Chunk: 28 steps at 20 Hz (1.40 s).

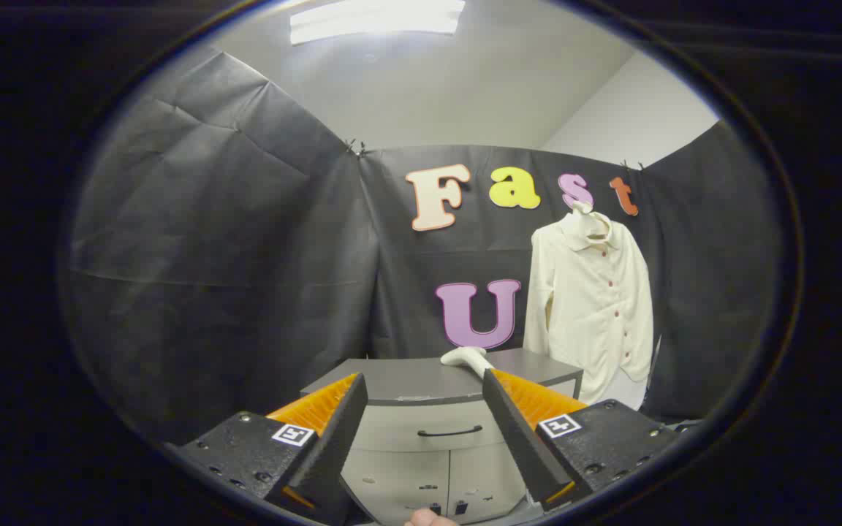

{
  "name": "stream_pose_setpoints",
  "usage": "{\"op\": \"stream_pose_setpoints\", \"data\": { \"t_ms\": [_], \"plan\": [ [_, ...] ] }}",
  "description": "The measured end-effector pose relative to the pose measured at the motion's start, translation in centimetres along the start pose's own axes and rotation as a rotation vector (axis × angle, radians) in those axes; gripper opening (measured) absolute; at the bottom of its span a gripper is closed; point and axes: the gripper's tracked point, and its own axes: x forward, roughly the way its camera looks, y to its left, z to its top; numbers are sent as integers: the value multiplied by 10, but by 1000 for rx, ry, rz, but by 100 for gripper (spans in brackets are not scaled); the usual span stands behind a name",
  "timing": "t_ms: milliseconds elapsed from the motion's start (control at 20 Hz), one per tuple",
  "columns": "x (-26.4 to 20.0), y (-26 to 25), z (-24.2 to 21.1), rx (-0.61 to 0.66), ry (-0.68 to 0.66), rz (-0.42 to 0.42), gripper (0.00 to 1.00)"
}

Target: Iron the clothes twice with a garment steamer, once on the left side and once on the right side.

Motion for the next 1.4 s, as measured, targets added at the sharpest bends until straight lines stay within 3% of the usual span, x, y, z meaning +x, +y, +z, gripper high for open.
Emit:
{"op": "stream_pose_setpoints", "data": {
  "t_ms": [1200,1400],
  "plan": [
    [7,0,-2,12,-3,29,96],
    [22,-8,-10,-37,24,34,96]
  ]
}}
